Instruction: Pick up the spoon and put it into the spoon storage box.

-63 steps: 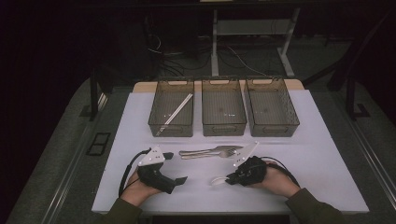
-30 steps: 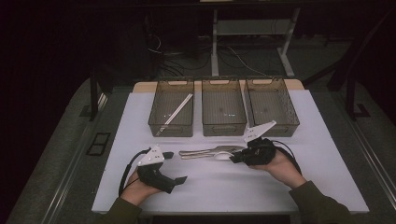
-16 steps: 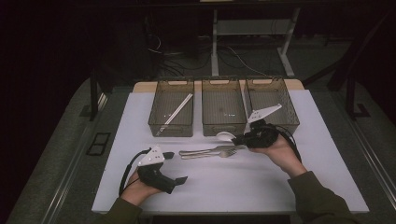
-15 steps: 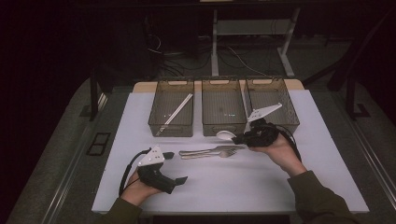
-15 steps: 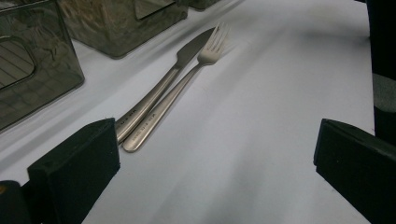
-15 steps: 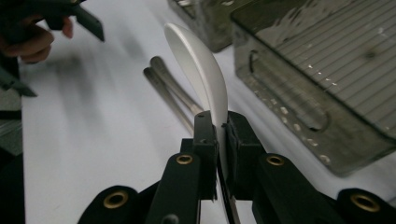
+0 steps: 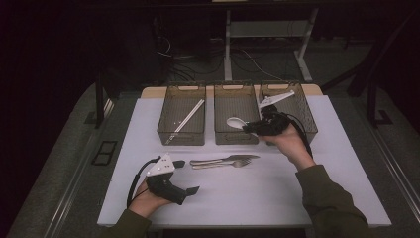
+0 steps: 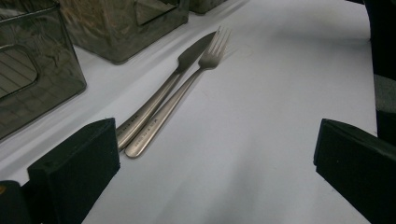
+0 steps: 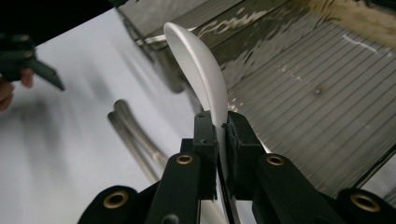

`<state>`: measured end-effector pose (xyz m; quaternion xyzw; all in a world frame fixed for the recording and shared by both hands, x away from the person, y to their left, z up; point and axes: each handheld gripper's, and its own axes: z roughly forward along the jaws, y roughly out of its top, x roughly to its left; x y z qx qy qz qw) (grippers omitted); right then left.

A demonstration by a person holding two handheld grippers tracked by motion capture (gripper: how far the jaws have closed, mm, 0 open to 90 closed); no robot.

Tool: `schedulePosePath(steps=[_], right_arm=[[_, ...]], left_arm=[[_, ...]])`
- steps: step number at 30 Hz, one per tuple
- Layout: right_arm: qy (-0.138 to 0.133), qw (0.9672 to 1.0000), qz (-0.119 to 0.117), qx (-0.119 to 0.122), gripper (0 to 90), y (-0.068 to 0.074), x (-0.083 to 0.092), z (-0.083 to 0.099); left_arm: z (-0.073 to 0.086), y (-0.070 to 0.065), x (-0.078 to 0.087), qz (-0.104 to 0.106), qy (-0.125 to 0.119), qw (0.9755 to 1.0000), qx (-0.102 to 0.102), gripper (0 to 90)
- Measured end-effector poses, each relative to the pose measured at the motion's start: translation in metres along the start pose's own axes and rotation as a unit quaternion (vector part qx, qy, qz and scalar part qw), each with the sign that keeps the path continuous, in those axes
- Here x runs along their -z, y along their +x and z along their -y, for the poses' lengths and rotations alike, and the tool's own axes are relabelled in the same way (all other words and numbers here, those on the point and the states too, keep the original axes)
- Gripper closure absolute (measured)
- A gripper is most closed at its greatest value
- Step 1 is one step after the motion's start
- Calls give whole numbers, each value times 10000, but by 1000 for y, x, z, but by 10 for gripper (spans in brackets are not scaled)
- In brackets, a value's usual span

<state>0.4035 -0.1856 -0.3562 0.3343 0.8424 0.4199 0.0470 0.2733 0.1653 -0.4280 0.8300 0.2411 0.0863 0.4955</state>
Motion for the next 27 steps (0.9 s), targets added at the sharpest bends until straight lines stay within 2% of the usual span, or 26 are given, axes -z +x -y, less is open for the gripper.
schedulePosePath(steps=[6,14,21,27], right_arm=[[-16,9998,132,-130,832,-13,-9,-17],[32,9989,305,-367,832,-32,-30,-33],[241,9978,405,-471,831,-44,-52,-34],[357,9973,358,-530,831,-43,-64,-30]], left_arm=[[-2,3,-3,20,-97,9999,-23,0],[-1,2,-2,45,-70,10000,-41,0],[-1,1,-1,66,-65,9999,-65,0],[0,1,-2,98,-45,9999,-31,0]])
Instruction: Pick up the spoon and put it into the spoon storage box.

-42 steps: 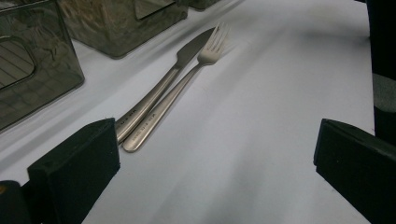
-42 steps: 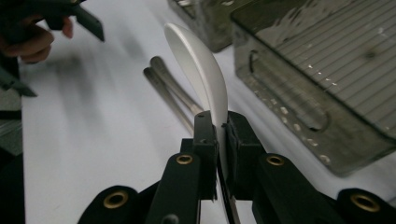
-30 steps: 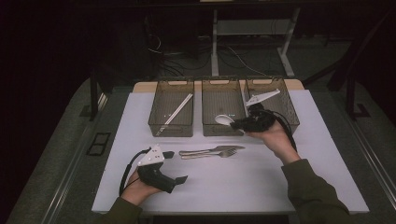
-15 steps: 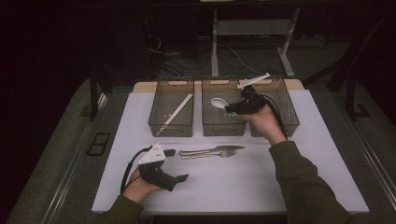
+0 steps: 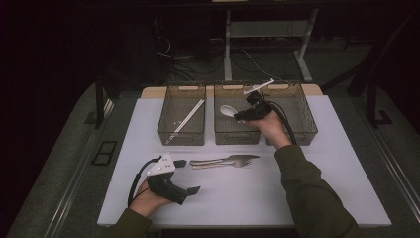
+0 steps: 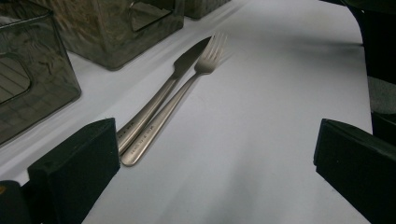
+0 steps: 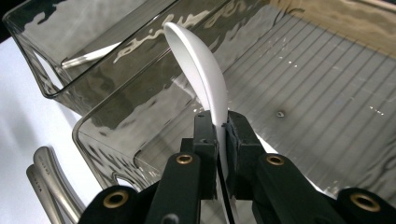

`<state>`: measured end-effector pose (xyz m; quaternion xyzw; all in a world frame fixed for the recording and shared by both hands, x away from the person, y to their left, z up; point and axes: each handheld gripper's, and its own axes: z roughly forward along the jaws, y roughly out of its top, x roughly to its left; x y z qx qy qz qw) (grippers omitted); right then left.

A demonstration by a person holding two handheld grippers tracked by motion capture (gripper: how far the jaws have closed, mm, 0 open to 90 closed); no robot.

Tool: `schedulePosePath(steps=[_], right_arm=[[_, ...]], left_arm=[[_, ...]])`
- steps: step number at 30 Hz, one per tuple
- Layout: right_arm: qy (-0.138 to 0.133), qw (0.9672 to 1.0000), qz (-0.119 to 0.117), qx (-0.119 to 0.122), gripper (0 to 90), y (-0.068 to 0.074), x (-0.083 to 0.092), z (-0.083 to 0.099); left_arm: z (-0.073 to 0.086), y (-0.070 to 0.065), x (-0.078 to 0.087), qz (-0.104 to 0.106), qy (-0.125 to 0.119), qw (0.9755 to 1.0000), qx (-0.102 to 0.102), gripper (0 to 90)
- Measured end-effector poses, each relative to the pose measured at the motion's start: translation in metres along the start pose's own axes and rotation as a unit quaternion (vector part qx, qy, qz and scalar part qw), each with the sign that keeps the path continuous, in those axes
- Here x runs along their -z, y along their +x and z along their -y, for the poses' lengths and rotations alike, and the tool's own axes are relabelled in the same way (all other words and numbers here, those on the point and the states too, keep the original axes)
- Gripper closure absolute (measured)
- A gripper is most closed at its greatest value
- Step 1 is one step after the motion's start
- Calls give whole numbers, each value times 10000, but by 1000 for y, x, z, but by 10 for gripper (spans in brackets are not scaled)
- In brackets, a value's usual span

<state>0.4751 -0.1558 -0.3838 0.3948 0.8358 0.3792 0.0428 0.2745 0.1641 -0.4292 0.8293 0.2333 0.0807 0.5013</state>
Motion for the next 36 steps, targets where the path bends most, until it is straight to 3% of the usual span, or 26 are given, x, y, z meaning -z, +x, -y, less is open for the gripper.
schedulePosePath(steps=[4,20,33,36], right_arm=[[161,9998,53,91,831,3,-7,1],[605,9981,68,48,822,4,-20,4],[418,9991,-6,-59,751,0,-11,3],[292,9994,-117,-113,716,-1,-6,2]], left_arm=[[-1,0,0,-6,-21,10000,-29,0],[0,-1,1,10,-26,10000,1,0],[0,0,1,4,-25,10000,0,0],[0,0,1,4,-20,10000,-6,0]])
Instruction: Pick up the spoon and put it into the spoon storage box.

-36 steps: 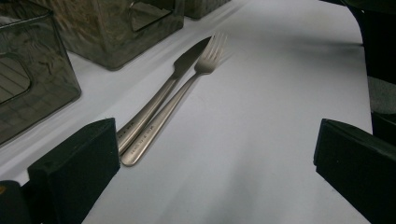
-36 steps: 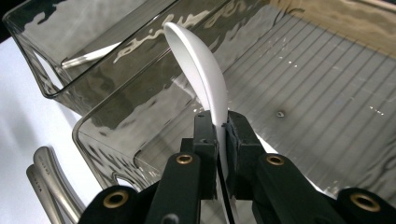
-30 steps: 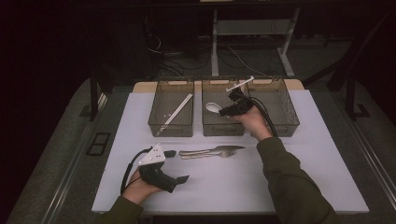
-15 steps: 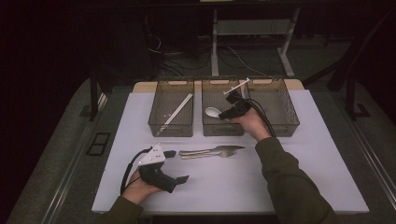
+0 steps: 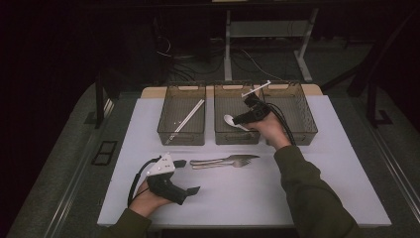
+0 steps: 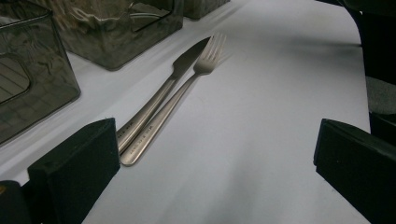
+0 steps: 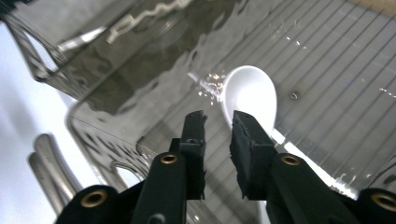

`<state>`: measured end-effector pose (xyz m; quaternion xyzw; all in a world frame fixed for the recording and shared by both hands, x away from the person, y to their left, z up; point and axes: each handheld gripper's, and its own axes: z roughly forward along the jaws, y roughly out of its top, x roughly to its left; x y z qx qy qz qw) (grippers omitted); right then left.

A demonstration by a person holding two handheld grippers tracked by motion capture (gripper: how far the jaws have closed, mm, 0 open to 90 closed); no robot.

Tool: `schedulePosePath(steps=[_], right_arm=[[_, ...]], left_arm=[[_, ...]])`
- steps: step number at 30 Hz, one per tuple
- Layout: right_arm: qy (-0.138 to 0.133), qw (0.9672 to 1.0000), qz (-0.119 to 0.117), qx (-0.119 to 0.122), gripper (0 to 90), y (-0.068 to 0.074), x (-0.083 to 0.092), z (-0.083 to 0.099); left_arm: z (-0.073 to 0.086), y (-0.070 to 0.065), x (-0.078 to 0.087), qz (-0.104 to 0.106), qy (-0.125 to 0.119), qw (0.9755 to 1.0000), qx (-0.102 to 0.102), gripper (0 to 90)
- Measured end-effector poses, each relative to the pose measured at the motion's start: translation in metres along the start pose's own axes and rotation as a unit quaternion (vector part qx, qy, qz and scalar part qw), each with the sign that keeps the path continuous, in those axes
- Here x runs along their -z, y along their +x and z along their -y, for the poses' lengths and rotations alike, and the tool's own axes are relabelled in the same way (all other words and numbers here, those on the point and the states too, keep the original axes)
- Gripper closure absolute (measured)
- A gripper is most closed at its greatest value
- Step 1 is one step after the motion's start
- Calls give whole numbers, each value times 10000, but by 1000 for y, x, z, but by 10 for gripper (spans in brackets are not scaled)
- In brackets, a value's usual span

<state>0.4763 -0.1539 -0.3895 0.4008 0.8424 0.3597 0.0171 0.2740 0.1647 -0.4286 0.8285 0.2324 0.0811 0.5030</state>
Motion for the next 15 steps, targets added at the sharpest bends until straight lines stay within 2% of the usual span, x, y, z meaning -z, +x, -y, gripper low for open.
schedulePosePath(steps=[5,10,15], right_arm=[[-241,9995,-181,70,626,2,13,-1],[-412,9988,-171,206,532,6,23,1],[-680,9970,-252,277,486,11,35,8]], left_arm=[[0,0,0,-9,2,10000,-3,0],[0,0,0,-6,7,10000,13,0],[0,0,1,-10,3,10000,7,0]])
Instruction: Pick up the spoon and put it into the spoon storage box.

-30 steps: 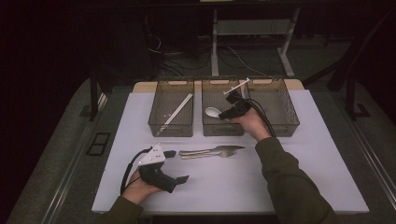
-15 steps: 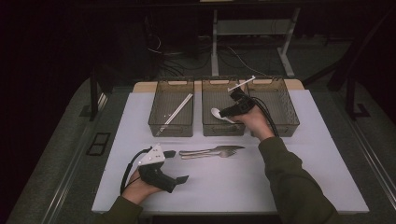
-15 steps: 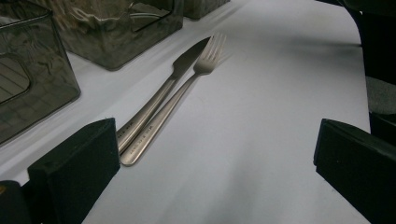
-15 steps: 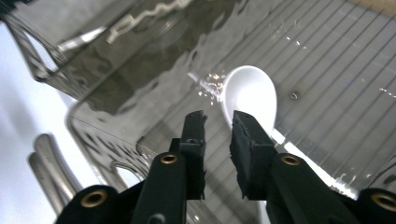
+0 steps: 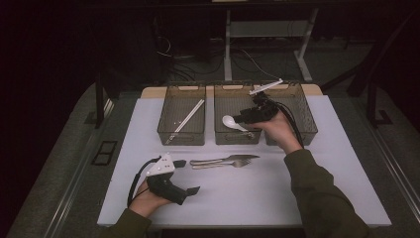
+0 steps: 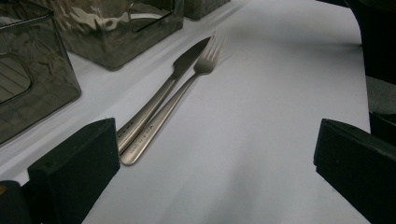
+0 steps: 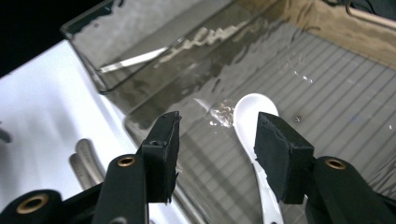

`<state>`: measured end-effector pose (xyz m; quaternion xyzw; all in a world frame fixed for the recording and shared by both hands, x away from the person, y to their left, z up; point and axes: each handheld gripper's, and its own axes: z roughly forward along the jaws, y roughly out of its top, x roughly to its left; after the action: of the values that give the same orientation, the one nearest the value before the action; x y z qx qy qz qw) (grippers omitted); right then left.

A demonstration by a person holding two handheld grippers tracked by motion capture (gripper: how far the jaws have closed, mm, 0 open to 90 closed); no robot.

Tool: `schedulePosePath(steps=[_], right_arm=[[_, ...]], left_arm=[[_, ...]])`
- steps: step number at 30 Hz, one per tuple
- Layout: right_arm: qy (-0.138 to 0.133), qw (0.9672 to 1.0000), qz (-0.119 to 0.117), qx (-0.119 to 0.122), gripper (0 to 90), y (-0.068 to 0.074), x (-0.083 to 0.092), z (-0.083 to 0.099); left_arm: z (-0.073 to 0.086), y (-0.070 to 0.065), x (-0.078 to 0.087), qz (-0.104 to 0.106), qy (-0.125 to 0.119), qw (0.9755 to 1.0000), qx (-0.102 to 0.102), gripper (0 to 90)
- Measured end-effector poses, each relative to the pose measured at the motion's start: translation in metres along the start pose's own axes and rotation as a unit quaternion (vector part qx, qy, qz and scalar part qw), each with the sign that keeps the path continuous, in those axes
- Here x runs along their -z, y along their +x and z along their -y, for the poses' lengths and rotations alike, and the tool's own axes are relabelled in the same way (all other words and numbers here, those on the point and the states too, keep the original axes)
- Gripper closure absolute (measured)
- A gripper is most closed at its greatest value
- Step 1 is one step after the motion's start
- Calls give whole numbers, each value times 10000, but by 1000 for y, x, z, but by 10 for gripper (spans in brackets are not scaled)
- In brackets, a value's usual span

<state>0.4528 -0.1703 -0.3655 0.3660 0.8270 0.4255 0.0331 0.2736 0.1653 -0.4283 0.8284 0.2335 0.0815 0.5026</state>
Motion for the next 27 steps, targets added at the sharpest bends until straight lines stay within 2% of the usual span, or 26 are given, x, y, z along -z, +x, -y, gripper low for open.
schedulePosePath(steps=[8,15,27], right_arm=[[-327,9989,-144,303,434,12,19,11],[-489,9974,-208,496,397,22,33,23],[-623,9963,-240,532,373,31,47,54]], left_arm=[[0,0,0,-6,3,10000,32,0],[2,1,1,6,-24,10000,67,0],[1,1,1,-1,-19,10000,51,0]])
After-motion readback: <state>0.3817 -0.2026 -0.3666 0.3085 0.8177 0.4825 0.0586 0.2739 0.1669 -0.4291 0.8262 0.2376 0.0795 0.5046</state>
